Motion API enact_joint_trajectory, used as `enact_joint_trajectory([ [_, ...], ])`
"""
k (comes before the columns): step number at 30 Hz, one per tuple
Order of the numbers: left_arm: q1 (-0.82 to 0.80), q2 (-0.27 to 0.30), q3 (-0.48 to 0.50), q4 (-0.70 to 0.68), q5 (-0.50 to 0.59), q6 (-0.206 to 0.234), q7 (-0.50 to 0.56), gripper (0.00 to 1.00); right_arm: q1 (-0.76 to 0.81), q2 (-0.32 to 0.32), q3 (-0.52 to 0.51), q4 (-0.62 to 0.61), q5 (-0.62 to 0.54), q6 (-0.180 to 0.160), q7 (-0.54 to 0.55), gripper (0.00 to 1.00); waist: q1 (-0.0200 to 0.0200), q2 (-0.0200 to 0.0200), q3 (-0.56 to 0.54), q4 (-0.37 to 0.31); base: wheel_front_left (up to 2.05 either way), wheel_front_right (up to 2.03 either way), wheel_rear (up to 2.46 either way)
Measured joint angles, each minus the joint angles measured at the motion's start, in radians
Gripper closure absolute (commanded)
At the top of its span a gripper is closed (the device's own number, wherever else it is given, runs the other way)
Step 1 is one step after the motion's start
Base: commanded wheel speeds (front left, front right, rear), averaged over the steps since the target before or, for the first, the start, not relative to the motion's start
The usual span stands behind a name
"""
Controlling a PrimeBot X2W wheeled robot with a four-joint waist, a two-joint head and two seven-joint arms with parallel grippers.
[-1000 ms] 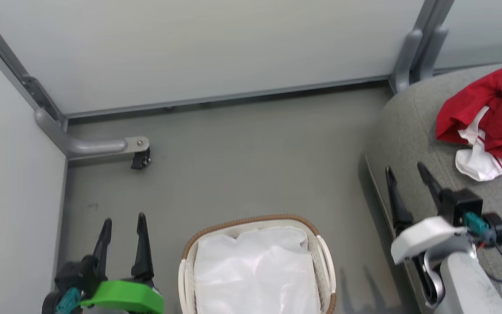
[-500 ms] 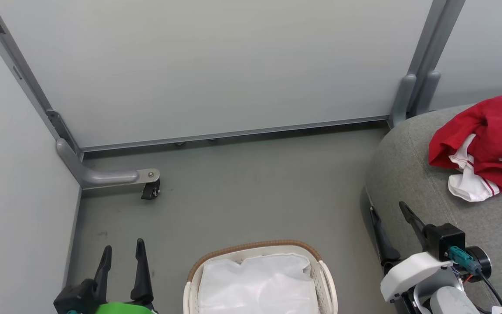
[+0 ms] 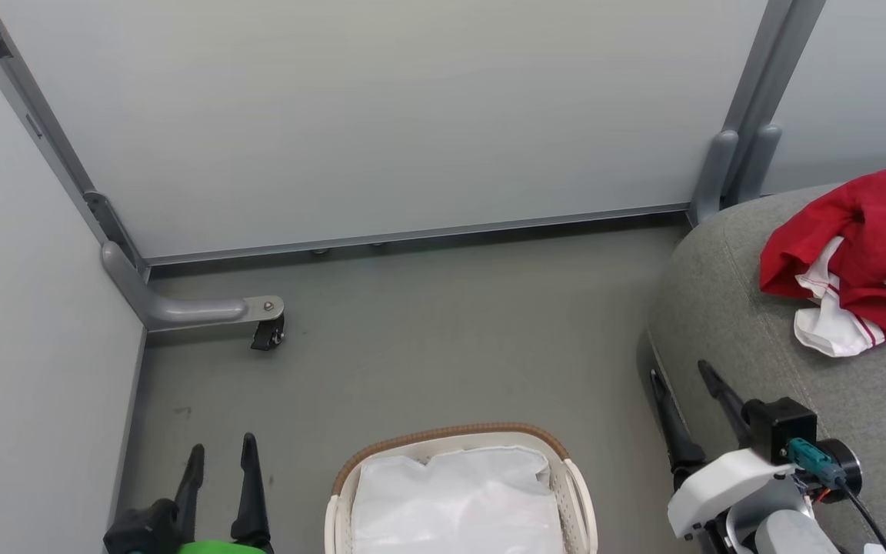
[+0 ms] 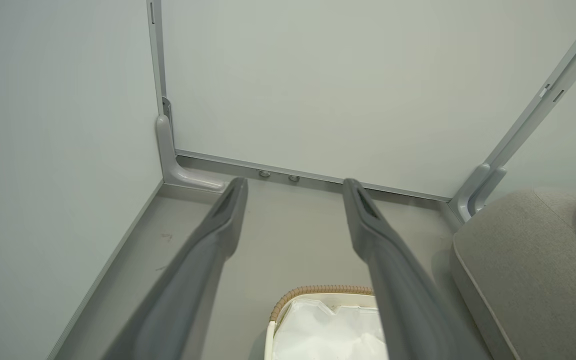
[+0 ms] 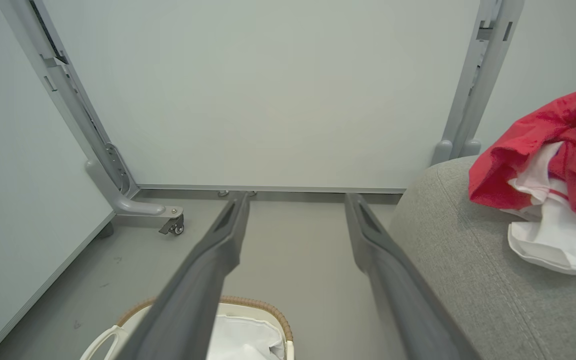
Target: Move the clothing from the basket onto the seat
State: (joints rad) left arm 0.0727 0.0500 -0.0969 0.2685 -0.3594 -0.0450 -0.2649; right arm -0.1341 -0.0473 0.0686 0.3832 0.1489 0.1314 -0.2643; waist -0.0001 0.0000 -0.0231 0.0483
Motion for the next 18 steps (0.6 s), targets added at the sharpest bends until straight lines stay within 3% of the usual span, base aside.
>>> enact_joint_trajectory([
  [4, 0.003, -0.002, -0.001, 0.029, -0.012, 0.0, 0.006, 1.0, 0.02, 0.006, -0.001, 0.03, 0.01, 0.0, 0.009, 1.0, 0.0, 0.0, 0.0, 0.0, 0.0, 0.0, 0.0],
  [18, -0.004, -0.002, 0.035, 0.025, -0.235, -0.011, 0.074, 1.0, 0.021, 0.006, -0.033, 0.005, 0.275, 0.0, 0.075, 1.0, 0.0, 0.0, 0.003, -0.006, 0.0, 0.0, 0.0],
])
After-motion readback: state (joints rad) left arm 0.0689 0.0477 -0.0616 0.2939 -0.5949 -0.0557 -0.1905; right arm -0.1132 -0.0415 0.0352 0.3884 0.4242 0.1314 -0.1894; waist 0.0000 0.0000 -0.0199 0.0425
